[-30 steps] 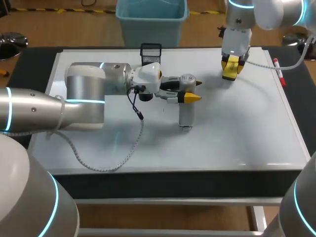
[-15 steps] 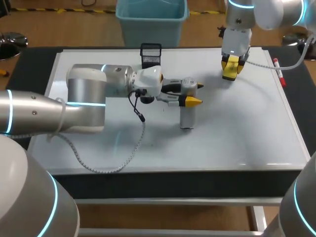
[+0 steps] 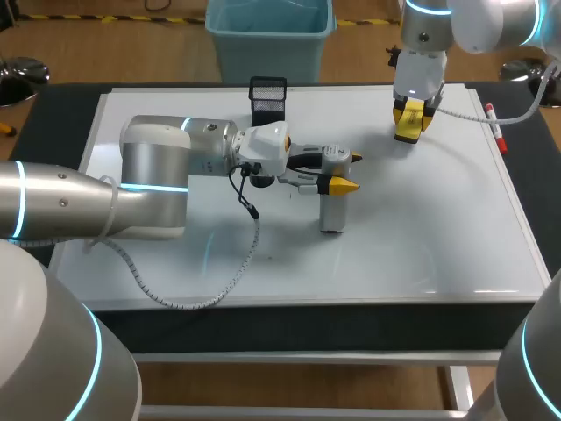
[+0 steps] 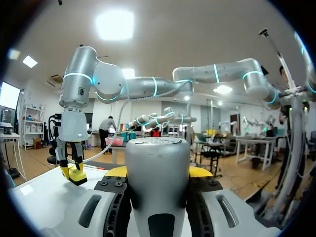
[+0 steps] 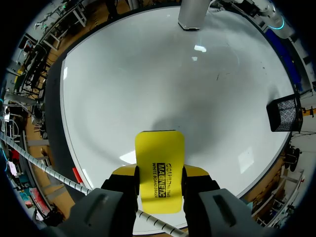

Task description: Pick up the inspection probe, press it on each red-marked spot on the whiteboard one by one, put down the probe, pick up the eraser, and wipe off all the red marks.

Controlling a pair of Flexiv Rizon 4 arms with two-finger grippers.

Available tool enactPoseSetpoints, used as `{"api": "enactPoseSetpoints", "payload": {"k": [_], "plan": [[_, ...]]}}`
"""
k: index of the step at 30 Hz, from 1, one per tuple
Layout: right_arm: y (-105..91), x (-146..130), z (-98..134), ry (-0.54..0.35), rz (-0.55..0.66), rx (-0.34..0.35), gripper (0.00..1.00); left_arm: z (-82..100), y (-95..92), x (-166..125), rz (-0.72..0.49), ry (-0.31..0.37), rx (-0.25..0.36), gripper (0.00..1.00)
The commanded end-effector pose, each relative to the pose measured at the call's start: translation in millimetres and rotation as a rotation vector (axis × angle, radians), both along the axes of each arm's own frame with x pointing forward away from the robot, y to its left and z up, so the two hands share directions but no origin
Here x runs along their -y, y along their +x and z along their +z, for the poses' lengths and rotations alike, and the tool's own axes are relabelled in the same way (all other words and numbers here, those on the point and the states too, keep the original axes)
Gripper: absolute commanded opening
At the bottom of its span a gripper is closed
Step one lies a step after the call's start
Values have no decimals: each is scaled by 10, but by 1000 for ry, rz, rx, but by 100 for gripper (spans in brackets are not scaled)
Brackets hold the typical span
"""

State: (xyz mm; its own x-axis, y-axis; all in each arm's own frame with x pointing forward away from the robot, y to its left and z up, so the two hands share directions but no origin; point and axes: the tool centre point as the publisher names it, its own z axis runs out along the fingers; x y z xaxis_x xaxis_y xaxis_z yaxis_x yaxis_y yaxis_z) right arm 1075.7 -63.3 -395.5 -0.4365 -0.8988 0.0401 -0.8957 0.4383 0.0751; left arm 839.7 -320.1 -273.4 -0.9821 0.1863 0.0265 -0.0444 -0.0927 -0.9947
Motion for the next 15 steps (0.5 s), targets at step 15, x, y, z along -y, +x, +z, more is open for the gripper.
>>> {"api": "enactPoseSetpoints", "payload": {"k": [15], "plan": [[0,10,13,-2,2,0,0,-67,27,-9,-10,-12,15,0]]}}
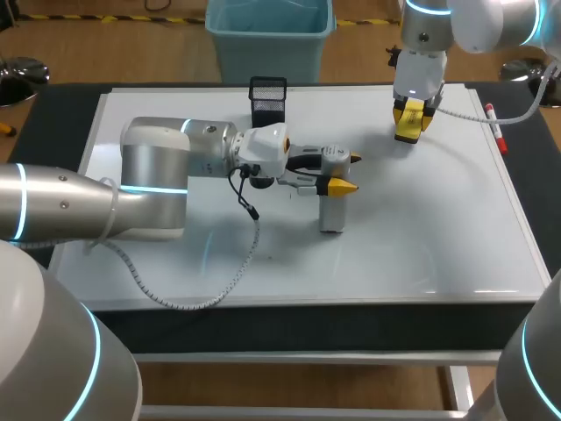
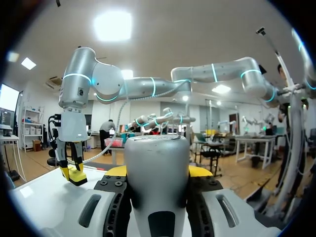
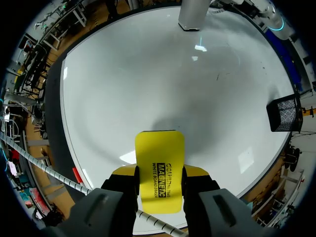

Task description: Pick up the inspection probe, press it on each red-marked spot on the whiteboard one by one, put down the probe, pick up the eraser, and wipe off all the red marks.

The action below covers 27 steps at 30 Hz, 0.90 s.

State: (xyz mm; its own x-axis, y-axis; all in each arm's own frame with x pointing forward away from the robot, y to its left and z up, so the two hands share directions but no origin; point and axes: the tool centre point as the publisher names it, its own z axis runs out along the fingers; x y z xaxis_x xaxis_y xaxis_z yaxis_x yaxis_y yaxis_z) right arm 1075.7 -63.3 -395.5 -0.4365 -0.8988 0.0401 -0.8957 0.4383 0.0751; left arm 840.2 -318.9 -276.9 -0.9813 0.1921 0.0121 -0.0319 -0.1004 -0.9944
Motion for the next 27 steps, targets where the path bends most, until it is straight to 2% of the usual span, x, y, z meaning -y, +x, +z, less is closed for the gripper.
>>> {"api": "enactPoseSetpoints", "payload": {"k": [1,10,14,19,27], "plan": [[0,10,13,-2,2,0,0,-32,23,3,-5,-4,2,0],[0,10,13,-2,2,0,0,20,34,-33,3,-8,10,0],[0,10,13,-2,2,0,0,141,90,-179,38,-19,27,0],[0,10,13,-2,2,0,0,270,178,-400,86,0,55,0],[0,10,13,-2,2,0,0,392,288,-742,172,3,76,0]]}}
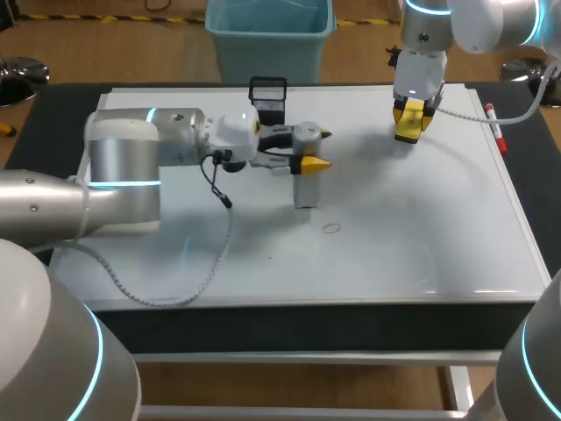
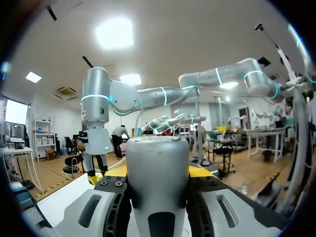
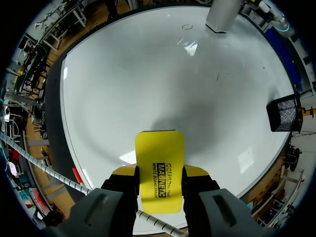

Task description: Pick up the inspection probe, press it on each red-marked spot on the whiteboard one by one, put down the probe, pick up the eraser, and wipe off all the red marks.

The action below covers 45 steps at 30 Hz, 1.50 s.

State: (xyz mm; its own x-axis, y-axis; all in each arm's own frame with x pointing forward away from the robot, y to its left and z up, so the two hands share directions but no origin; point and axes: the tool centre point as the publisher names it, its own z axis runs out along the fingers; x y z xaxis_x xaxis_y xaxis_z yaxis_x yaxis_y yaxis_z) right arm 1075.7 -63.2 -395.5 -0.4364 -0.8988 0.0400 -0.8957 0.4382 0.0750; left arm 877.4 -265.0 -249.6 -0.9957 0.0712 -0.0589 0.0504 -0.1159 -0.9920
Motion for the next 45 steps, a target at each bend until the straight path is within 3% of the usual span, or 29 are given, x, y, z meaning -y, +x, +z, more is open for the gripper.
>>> {"api": "enactPoseSetpoints", "payload": {"k": [1,9,24,34,45], "plan": [[0,11,13,-2,2,0,0,129,-74,-242,61,14,6,0],[0,11,13,-2,2,0,0,194,-15,-616,172,16,21,0],[0,11,13,-2,2,0,0,120,81,-1363,360,21,23,0],[0,11,13,-2,2,0,0,92,372,-1997,430,38,22,0],[0,11,13,-2,2,0,0,42,711,-2364,462,-2,8,0]]}}
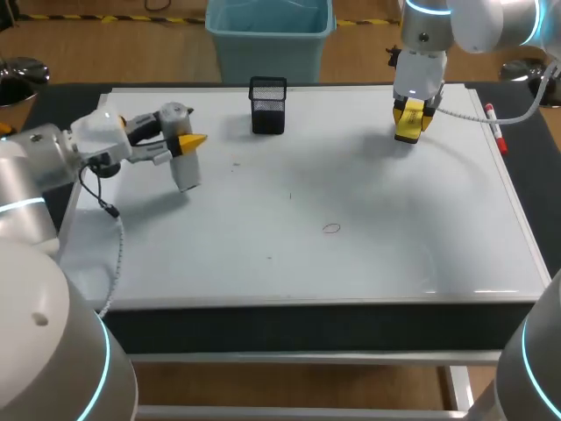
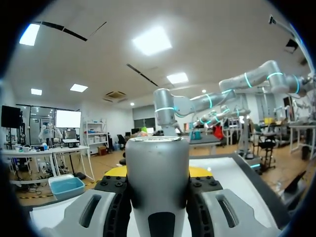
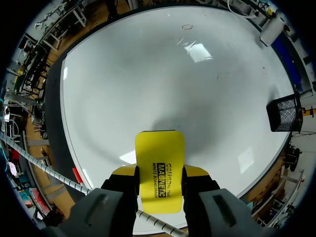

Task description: Pick up the inspection probe, press it on each red-marked spot on the whiteboard one by one, put down the probe, pick up the eraser, and wipe off all the red marks.

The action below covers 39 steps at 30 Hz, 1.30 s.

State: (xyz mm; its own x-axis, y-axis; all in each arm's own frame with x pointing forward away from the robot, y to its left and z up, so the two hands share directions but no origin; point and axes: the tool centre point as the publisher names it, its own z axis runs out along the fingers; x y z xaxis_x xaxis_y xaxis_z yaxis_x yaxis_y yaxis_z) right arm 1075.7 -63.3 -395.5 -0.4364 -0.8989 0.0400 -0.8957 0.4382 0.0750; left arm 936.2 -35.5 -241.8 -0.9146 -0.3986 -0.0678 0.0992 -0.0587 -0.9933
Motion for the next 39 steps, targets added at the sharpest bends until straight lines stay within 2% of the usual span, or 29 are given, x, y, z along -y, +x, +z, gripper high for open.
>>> {"api": "enactPoseSetpoints", "payload": {"k": [1,12,18,34,39], "plan": [[1,10,13,-2,2,0,0,-43,159,-86,-17,-25,6,0],[1,10,13,-2,2,0,0,-68,400,-159,7,-46,0,0],[1,10,13,-2,2,0,0,3,495,-238,19,-43,-26,0],[1,10,13,-2,2,0,0,3,495,-238,19,-43,-26,0],[-489,-295,112,19,110,35,0,3,495,-238,19,-43,-26,0]]}}
